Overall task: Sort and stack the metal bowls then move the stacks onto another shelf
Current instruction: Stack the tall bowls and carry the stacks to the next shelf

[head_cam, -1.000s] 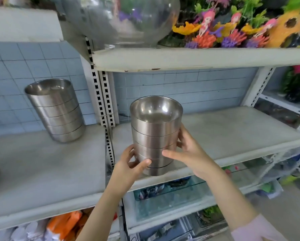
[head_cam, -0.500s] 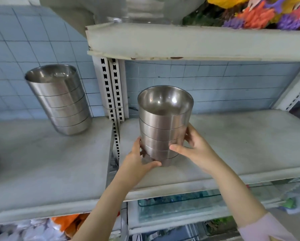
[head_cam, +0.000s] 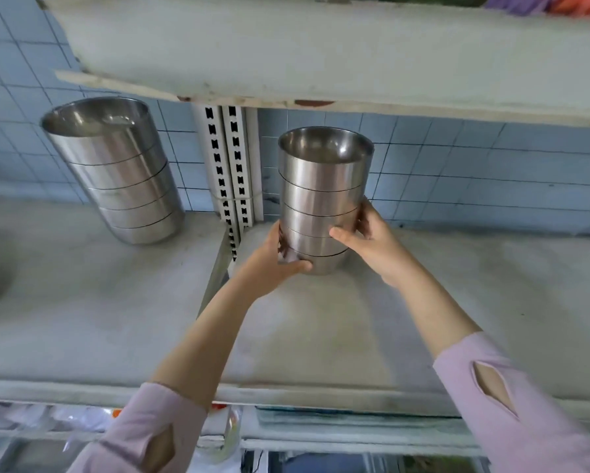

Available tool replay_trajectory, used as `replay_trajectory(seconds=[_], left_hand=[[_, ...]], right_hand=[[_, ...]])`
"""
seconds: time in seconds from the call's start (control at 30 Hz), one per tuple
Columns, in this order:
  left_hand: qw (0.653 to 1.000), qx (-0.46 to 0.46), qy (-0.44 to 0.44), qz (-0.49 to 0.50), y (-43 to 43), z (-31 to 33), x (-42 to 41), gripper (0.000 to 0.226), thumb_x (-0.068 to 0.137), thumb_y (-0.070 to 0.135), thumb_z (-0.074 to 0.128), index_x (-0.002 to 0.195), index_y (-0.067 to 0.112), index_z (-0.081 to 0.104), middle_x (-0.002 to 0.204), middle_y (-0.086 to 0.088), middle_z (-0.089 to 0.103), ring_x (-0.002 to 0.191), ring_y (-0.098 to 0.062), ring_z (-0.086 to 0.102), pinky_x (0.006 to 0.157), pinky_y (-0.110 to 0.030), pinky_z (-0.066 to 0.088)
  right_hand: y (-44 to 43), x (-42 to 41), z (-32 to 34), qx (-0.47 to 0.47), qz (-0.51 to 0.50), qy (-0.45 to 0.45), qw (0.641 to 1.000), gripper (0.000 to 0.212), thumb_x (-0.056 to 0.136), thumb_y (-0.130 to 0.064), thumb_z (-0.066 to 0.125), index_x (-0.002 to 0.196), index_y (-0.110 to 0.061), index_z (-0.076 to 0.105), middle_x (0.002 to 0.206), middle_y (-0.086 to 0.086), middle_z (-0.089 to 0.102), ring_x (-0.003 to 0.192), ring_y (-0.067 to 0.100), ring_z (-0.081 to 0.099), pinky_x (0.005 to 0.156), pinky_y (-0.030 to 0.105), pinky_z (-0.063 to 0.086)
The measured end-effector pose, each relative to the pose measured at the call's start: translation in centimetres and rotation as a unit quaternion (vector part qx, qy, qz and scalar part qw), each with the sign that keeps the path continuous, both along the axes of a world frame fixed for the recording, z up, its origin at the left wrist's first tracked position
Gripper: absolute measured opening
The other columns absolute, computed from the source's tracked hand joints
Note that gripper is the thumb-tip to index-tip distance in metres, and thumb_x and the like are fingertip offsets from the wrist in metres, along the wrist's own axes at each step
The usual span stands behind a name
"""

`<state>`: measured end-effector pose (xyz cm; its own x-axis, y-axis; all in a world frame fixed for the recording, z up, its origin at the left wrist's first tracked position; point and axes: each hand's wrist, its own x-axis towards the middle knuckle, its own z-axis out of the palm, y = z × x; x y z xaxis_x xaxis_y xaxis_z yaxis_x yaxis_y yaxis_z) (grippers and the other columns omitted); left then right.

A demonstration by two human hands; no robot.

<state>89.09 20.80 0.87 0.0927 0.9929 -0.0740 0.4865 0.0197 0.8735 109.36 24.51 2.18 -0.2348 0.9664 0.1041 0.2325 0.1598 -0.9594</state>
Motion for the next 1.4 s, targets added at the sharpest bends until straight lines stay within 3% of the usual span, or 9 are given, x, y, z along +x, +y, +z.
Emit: replay_trajectory(seconds=[0.5,0.6,0.73,0.83,0.97,1.07,1.2,1.3,1.4], left_hand=[[1.0,0.0,0.002,0.019,4.2,-0.3,1.2,0.087,0.084,0.01,0.071,0.15,0.015,0.014,0.141,-0.003,0.044,0.116,-0.005,0.038,0.072,0.001,0.029],[0.999,0.011,0.023,0.029,3.7,-0.1,1.5,0.085,0.085,0.016,0.071,0.15,0.016,0.016,0.133,0.002,0.046,0.119,-0.009,0.042,0.07,0.002,0.032],[0.991,0.046,0.092,0.087,1.2,-1.2,0.1,0.086,0.084,0.038,0.069,0.151,0.017,0.02,0.146,0.003,0.044,0.127,-0.019,0.048,0.088,-0.021,0.037],[0.963,0.176,0.032,0.203,-2.9,-2.0,-3.4,0.055,0.083,0.032,0.072,0.131,0.019,0.048,0.122,0.007,0.058,0.109,-0.014,0.056,0.094,-0.03,0.047],[0.873,0.302,0.026,0.382,-5.7,-1.9,-11.0,0.071,0.077,0.021,0.079,0.134,0.009,0.038,0.131,-0.009,0.041,0.119,-0.025,0.044,0.104,-0.044,0.039],[0.898,0.216,0.024,0.382,-2.4,-1.9,-16.8,0.107,0.066,0.026,0.087,0.146,0.004,0.019,0.15,-0.016,0.022,0.141,-0.029,0.021,0.117,-0.044,0.019],[0.941,0.147,-0.102,0.286,1.3,-2.7,-21.9,0.136,0.05,0.045,0.091,0.149,0.026,-0.001,0.156,-0.002,0.02,0.141,-0.014,0.028,0.118,-0.041,0.025],[0.943,0.129,-0.136,0.275,1.7,-2.9,-23.4,0.13,0.058,0.031,0.09,0.15,0.027,-0.001,0.152,0.005,0.03,0.136,-0.01,0.034,0.112,-0.03,0.027],[0.947,0.151,-0.131,0.253,1.2,-2.6,-24.1,0.094,0.061,0.018,0.088,0.136,0.026,0.032,0.127,0.01,0.051,0.115,-0.011,0.051,0.093,-0.02,0.04]], right_hand=[[5.4,0.8,-1.1,0.009,0.051,-0.013,0.999,0.104,0.063,-0.07,0.078,0.15,-0.041,0.03,0.15,-0.017,0.047,0.14,0.002,0.042,0.119,0.041,0.034],[5.2,0.9,-1.3,-0.003,0.038,-0.025,0.999,0.102,0.06,-0.074,0.078,0.147,-0.041,0.036,0.149,-0.016,0.05,0.139,0.004,0.044,0.118,0.042,0.036],[1.5,-0.1,-1.3,0.002,-0.085,-0.002,0.996,0.07,0.081,-0.05,0.076,0.142,-0.027,0.05,0.137,-0.018,0.055,0.129,0.007,0.053,0.105,0.025,0.042],[-2.9,-1.6,-1.1,0.054,-0.194,0.053,0.978,0.045,0.089,-0.033,0.073,0.131,-0.019,0.06,0.123,-0.014,0.063,0.11,0.002,0.062,0.084,0.013,0.046],[-6.7,-5.6,-0.1,0.087,-0.203,0.112,0.969,0.02,0.093,-0.027,0.069,0.111,-0.021,0.067,0.103,-0.007,0.07,0.098,0.009,0.068,0.09,0.039,0.056],[-7.8,-9.8,0.6,0.084,-0.163,0.121,0.976,0.026,0.084,-0.043,0.068,0.107,-0.029,0.068,0.104,0.001,0.072,0.102,0.018,0.069,0.096,0.053,0.053],[-8.8,-14.6,1.9,0.093,-0.115,0.094,0.985,0.037,0.08,-0.053,0.063,0.111,-0.035,0.065,0.109,0.0,0.074,0.108,0.014,0.068,0.102,0.054,0.048],[-9.2,-17.3,2.5,0.094,-0.096,0.082,0.988,0.04,0.079,-0.054,0.061,0.115,-0.035,0.063,0.111,-0.005,0.074,0.11,0.008,0.066,0.105,0.052,0.047],[-9.3,-19.6,2.6,0.092,-0.081,0.069,0.99,0.049,0.079,-0.055,0.062,0.121,-0.031,0.062,0.114,-0.006,0.073,0.111,0.006,0.066,0.106,0.051,0.046]])
